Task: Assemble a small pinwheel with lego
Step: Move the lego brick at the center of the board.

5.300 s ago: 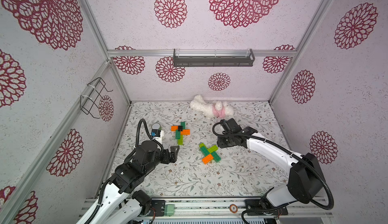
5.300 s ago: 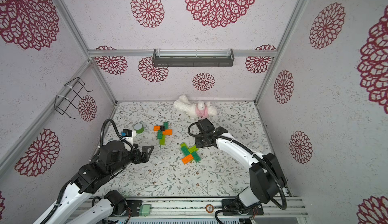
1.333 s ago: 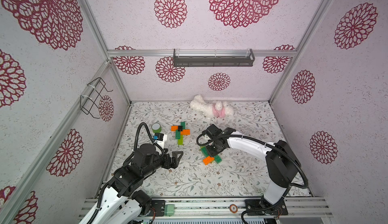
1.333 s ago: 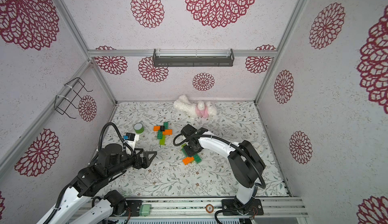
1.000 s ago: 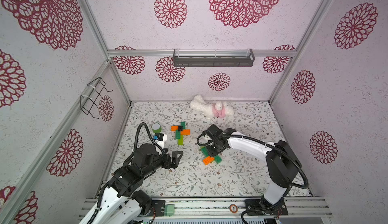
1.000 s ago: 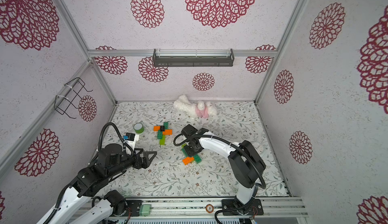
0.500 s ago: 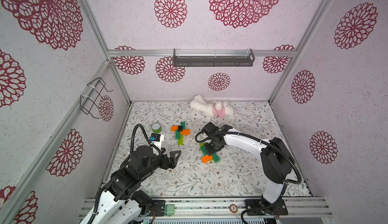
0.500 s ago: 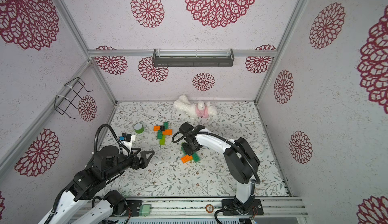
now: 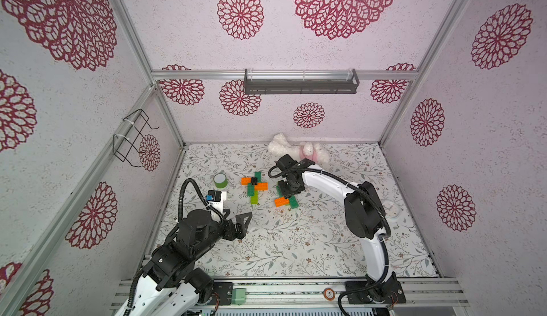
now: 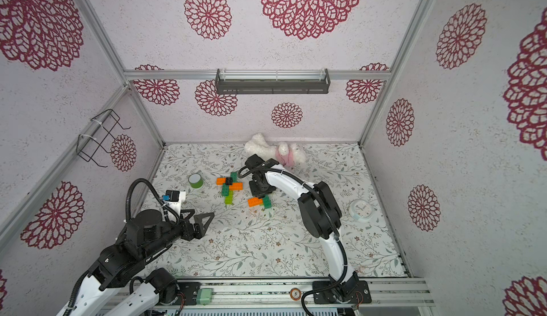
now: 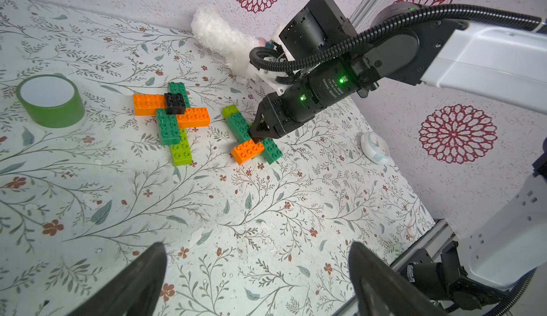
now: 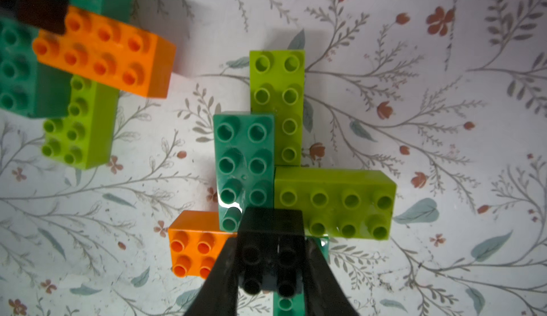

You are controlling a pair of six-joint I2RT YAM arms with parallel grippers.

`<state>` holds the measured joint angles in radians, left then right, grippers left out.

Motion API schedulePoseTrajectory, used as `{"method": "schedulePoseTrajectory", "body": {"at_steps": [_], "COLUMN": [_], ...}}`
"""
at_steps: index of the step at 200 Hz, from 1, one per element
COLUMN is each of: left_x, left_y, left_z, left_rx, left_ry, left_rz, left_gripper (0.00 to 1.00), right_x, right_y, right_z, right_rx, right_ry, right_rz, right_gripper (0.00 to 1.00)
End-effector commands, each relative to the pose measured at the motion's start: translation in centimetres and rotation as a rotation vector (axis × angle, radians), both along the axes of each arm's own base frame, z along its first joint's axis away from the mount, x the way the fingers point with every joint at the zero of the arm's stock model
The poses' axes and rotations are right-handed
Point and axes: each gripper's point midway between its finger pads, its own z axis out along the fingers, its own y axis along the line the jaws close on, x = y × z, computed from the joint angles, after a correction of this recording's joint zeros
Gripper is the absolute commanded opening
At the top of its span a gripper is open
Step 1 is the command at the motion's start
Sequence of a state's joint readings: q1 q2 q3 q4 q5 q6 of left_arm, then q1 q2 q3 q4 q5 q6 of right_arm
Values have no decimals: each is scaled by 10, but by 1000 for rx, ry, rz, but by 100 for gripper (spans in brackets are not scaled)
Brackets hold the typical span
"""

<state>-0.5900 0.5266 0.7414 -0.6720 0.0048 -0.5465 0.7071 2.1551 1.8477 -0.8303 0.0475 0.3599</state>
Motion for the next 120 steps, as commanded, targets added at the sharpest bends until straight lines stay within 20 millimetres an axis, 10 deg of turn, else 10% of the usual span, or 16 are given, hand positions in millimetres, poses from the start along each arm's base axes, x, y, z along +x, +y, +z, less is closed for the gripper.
{"method": "schedulePoseTrajectory", "body": {"at_steps": [1, 67, 94, 114, 120], "left_x": [0, -2, 14, 28, 29], "left_y": [6, 10, 33, 86, 99], "left_z": [1, 5, 7, 7, 10], "left_rx": [1, -7, -32, -77, -88], "left_ry": [-9, -30, -54, -96, -130], "left_rz": [27, 51, 231, 586, 662], "left_gripper": [97, 97, 97, 97, 97], "right_x": [10, 15, 16, 24, 26], "right_y": [-6, 4, 0, -25, -40], "right_z": [13, 28, 81, 137, 149], "right_rx": [-25, 17, 98, 162, 174], "right_ry": [-21, -42, -153, -312, -364], "right_rz": [-36, -7, 8, -19, -45], "right_gripper": [34, 61, 71, 80, 98]}}
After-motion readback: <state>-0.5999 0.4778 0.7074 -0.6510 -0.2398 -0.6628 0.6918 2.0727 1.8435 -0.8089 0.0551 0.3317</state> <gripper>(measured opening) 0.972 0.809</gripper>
